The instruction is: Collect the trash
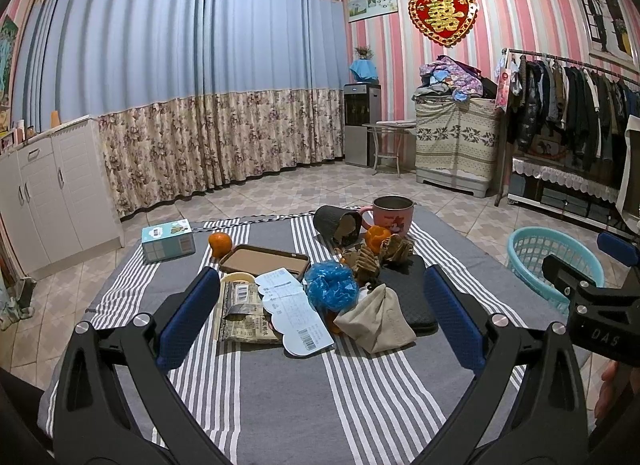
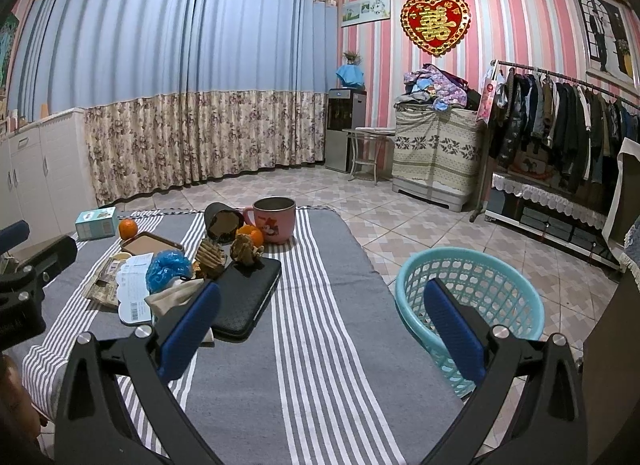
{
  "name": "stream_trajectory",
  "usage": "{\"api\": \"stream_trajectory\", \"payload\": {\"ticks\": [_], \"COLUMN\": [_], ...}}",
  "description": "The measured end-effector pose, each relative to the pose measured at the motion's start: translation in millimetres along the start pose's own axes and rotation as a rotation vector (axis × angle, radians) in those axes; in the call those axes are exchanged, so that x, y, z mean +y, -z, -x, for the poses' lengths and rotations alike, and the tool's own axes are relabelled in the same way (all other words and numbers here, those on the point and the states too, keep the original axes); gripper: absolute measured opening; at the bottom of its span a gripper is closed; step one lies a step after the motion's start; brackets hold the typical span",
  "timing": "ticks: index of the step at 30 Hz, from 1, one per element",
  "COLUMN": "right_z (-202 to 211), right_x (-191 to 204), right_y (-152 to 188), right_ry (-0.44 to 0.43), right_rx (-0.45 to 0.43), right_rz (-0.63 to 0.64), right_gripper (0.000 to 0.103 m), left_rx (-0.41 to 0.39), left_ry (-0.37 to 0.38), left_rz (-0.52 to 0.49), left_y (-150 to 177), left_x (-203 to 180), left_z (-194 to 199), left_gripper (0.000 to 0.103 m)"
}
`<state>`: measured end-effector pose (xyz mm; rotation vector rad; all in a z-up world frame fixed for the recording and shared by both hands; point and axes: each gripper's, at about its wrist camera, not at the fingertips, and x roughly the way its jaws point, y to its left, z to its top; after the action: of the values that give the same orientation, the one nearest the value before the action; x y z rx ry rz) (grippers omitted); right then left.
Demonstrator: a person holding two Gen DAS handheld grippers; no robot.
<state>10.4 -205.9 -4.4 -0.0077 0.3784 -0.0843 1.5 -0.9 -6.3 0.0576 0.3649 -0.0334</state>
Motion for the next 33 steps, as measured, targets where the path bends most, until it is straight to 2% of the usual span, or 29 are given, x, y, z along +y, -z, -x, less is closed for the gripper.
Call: {"api": "stream_trajectory", "payload": {"ticks": [20,26,33], "right_z": [-10,-30,-56], "right_x": [10,17,17], "right_y": [15,22,11], "right_ry": [0.0,0.005,0.007], "right_rx": [0.011,0.026,0.05], "right_rz": [0.008,0.023,0.005], "right_gripper": [0.099,0.099,0.099], "left_rx": [0.015,0.052,0.066], "left_ry": [-0.008,-0.014,-0.07], "left_rz": [0.015,0.034,0.044], "left_y": [6,10,2], "left_x": [11,25,51], "left_z": [-6,-23,-56], "left_gripper": [0.098,0.098,0.098]}}
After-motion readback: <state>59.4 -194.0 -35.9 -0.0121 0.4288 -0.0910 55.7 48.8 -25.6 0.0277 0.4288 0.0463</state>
